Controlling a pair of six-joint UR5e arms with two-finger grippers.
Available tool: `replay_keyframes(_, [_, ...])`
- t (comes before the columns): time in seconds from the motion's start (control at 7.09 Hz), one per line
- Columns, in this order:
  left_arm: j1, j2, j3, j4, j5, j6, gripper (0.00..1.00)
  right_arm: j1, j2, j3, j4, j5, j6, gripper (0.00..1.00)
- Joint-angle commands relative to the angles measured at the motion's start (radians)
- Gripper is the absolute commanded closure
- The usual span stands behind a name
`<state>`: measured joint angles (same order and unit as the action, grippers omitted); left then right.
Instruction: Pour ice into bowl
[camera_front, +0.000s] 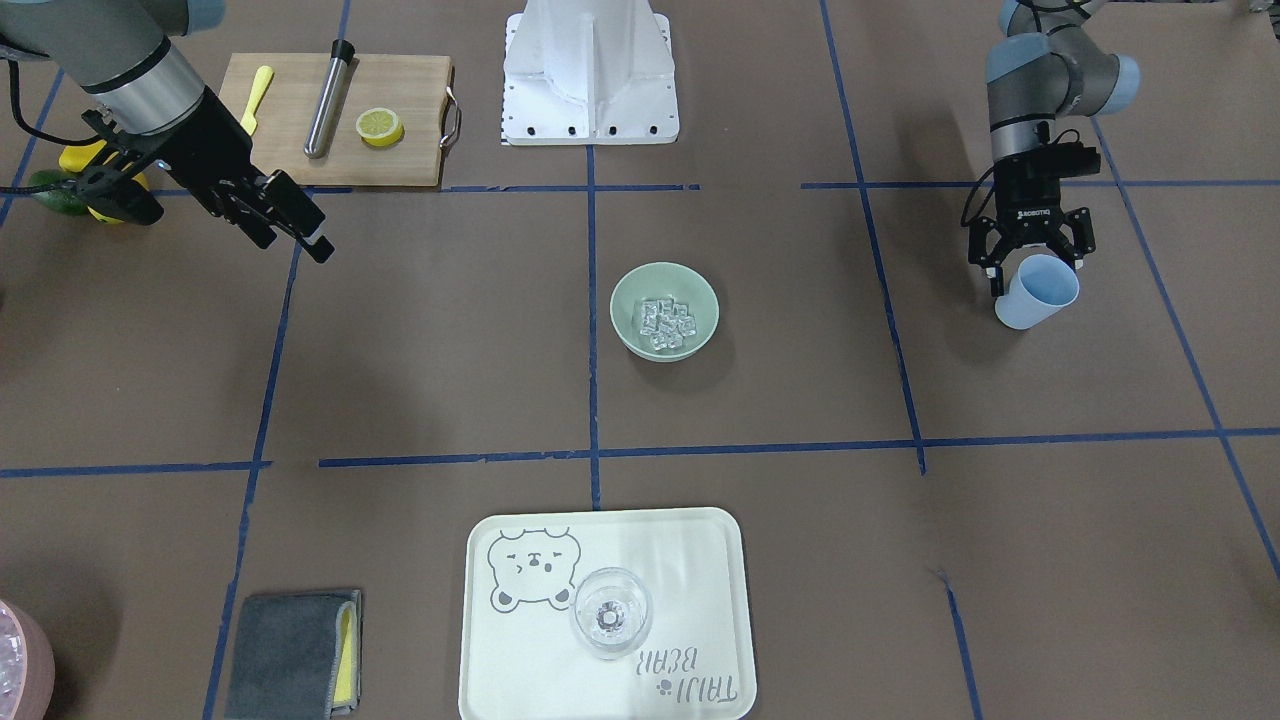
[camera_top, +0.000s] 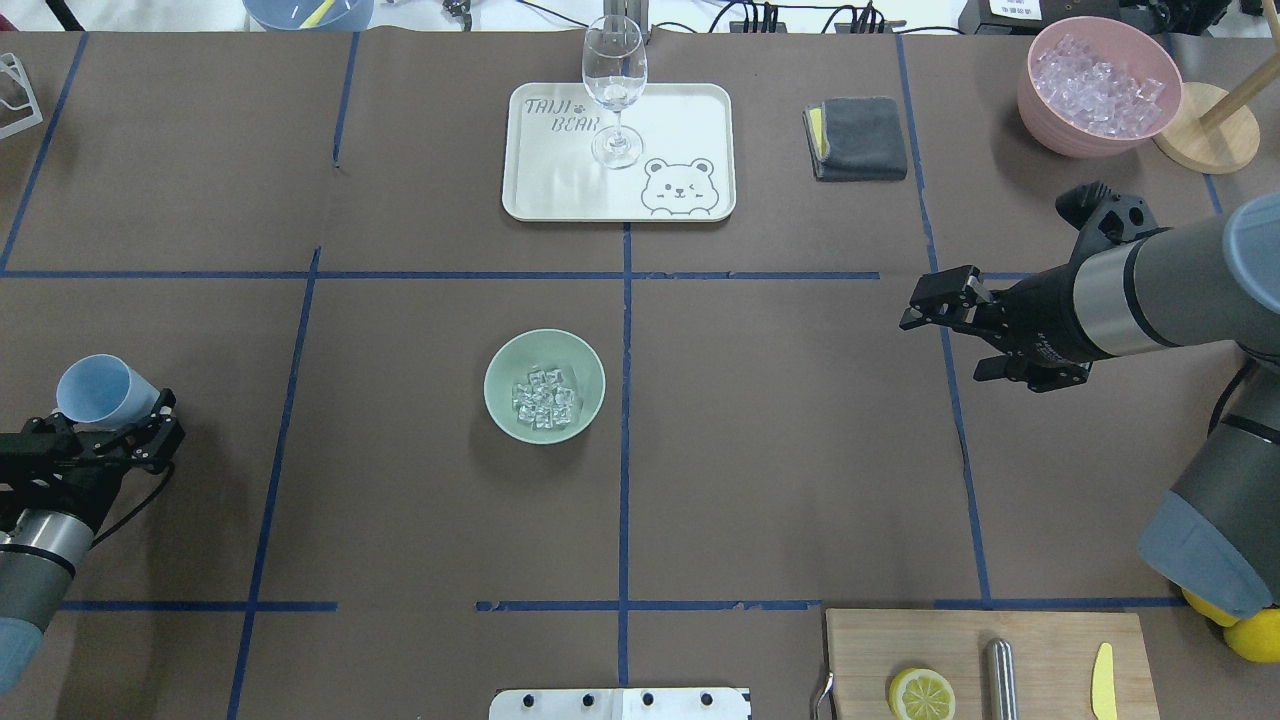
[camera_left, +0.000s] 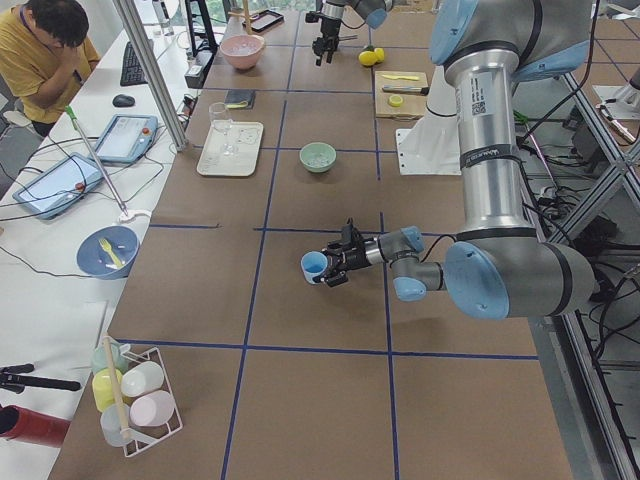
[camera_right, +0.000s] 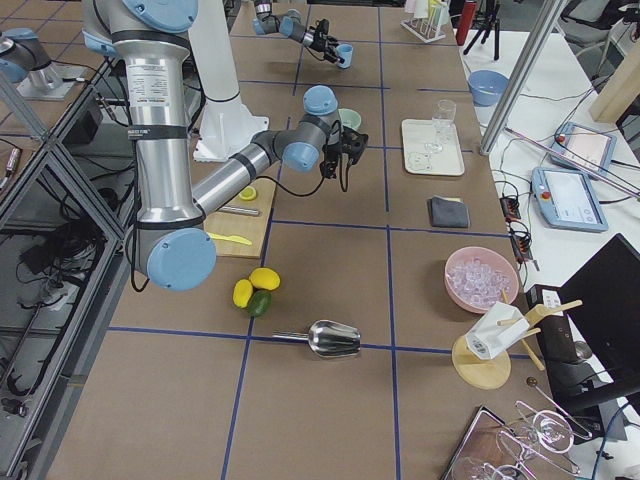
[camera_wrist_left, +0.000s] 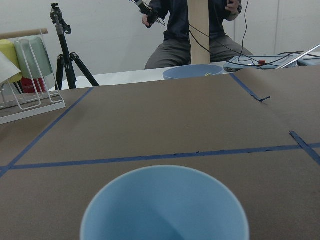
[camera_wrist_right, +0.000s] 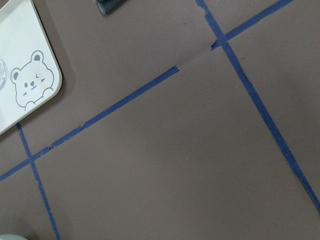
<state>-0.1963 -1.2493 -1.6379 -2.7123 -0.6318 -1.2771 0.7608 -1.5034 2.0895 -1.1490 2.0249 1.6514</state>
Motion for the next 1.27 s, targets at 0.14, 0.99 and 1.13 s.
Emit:
replay_keyframes(0.14, [0.006, 0.044, -0.058, -0.020, -0.272, 0.198, 0.00, 0.003, 0.000, 0.009, 0.000, 0.029, -0.001, 0.00])
replay_keyframes(0.99, [-0.134, 0.166, -0.241, -0.029, -0.682, 0.599, 0.00, 0.015, 0.046, 0.007, 0.000, 0.040, 0.005, 0.00])
replay_keyframes(1.13, [-0.243, 0.171, -0.232, -0.029, -0.792, 0.727, 0.00, -0.007, 0.092, 0.009, -0.009, 0.037, 0.014, 0.00])
